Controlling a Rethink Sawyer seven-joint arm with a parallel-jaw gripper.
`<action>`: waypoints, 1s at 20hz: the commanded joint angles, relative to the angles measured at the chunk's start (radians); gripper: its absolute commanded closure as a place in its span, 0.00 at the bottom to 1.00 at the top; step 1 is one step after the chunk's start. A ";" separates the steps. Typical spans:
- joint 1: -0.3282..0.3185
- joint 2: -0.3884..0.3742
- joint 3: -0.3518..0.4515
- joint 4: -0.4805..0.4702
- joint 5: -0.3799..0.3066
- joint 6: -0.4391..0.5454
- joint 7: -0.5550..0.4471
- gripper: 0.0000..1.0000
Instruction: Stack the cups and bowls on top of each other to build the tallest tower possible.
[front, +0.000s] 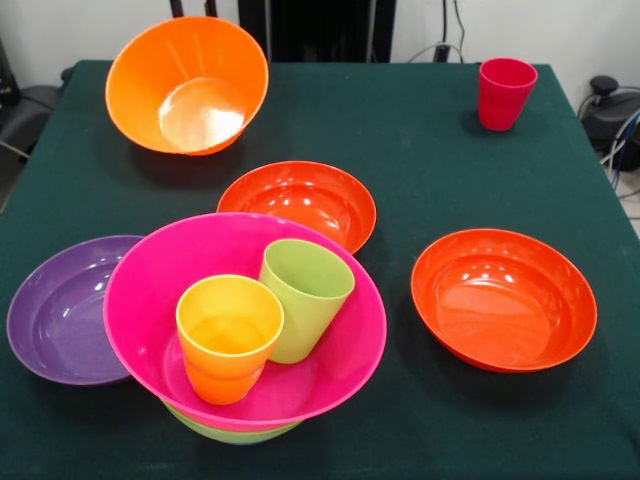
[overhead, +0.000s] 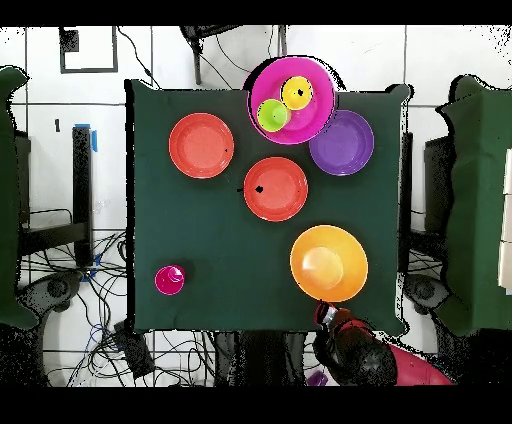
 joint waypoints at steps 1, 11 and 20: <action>0.019 -0.113 0.176 0.041 0.056 0.141 0.006 0.00; 0.082 -0.085 0.126 0.005 0.027 0.118 0.049 0.00; 0.254 0.246 -0.104 -0.121 -0.064 -0.187 0.156 0.00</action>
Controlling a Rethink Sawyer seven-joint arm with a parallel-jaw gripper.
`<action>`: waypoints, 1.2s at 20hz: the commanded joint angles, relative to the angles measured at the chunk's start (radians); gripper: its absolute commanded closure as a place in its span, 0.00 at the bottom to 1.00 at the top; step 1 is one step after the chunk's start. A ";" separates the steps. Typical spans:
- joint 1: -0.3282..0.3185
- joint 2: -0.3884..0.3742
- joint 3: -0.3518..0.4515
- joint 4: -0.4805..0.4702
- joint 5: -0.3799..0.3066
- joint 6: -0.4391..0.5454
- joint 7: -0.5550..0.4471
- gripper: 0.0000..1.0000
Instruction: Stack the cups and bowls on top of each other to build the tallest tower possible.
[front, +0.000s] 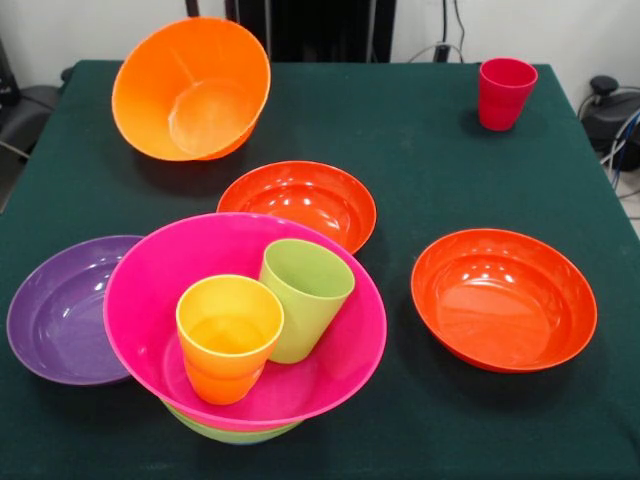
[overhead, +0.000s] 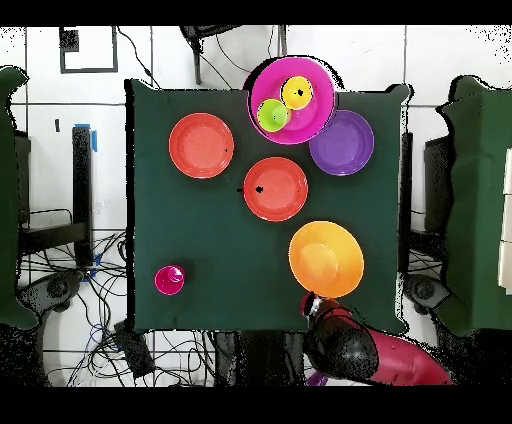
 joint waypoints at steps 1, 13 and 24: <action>0.120 0.299 -0.101 -0.126 -0.069 -0.229 0.160 0.00; 0.130 0.352 -0.133 -0.115 -0.037 -0.304 0.110 0.00; 0.124 0.259 -0.115 -0.043 -0.026 -0.250 0.107 0.00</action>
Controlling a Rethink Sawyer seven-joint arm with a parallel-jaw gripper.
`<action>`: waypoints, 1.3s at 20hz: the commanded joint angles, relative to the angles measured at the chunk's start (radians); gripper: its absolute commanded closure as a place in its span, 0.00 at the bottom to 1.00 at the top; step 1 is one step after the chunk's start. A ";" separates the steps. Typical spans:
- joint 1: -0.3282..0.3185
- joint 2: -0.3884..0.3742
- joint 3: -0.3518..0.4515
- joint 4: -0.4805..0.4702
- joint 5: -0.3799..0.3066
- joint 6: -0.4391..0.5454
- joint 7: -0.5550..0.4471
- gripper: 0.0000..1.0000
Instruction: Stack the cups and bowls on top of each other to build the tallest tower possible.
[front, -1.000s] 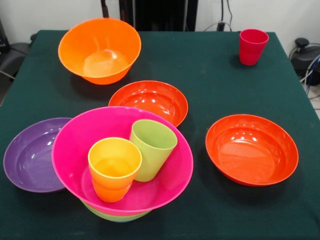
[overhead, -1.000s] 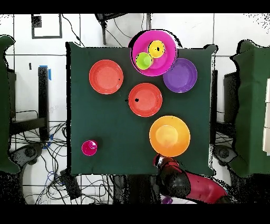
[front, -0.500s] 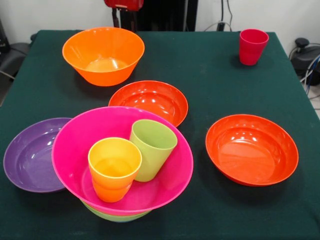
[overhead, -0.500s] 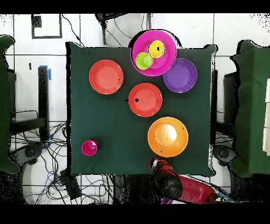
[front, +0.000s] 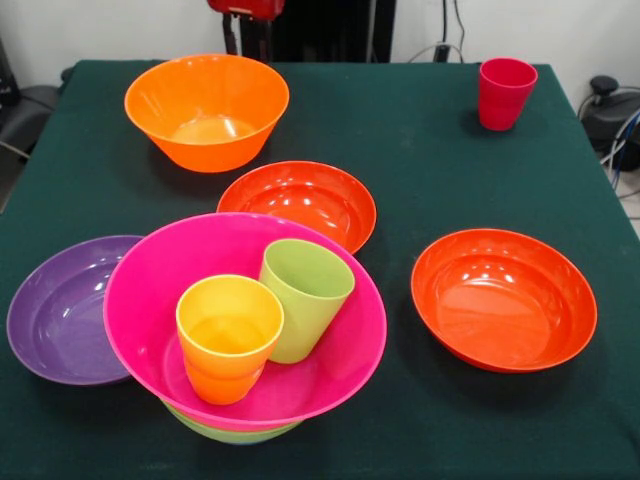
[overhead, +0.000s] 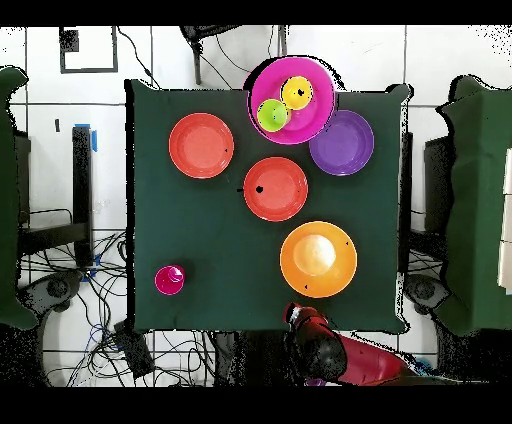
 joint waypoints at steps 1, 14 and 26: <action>0.027 -0.057 0.052 0.004 -0.021 0.030 0.106 0.00; -0.037 -0.235 0.132 0.094 -0.007 0.175 0.066 0.00; 0.014 -0.242 0.190 0.043 0.041 0.237 0.080 0.00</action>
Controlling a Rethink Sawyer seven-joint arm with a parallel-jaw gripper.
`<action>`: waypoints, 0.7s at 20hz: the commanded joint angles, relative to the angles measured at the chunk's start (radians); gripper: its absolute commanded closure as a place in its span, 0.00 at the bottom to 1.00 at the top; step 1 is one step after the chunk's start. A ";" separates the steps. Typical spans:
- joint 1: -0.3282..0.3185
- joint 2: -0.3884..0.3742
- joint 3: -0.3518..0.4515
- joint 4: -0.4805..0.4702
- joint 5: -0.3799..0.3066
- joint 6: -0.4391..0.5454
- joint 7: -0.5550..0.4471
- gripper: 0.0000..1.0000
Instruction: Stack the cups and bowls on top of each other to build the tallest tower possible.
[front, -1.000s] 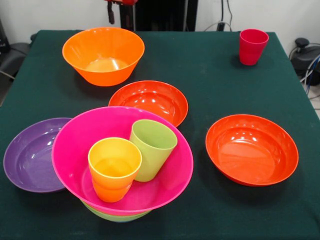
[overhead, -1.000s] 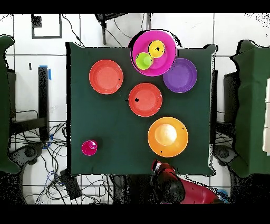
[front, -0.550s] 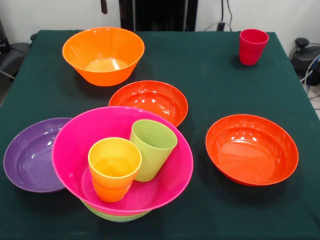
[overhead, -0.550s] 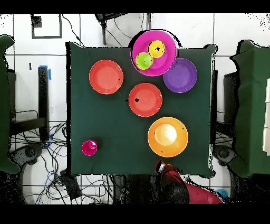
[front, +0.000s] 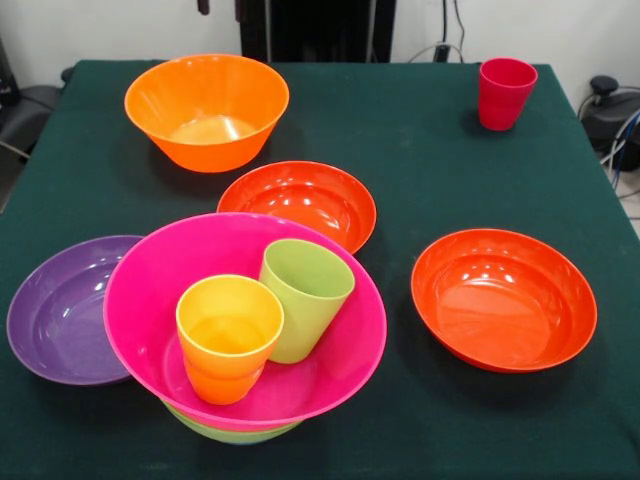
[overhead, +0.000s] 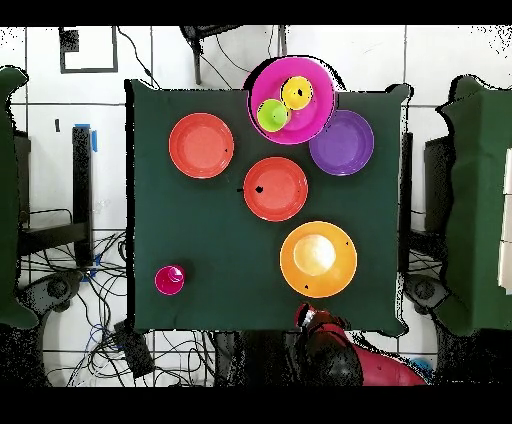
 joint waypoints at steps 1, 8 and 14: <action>0.062 0.038 0.140 -0.050 0.045 0.112 0.083 0.00; 0.094 0.008 0.168 -0.060 0.094 0.144 0.099 0.00; 0.091 -0.005 0.188 -0.061 0.112 0.165 0.088 0.00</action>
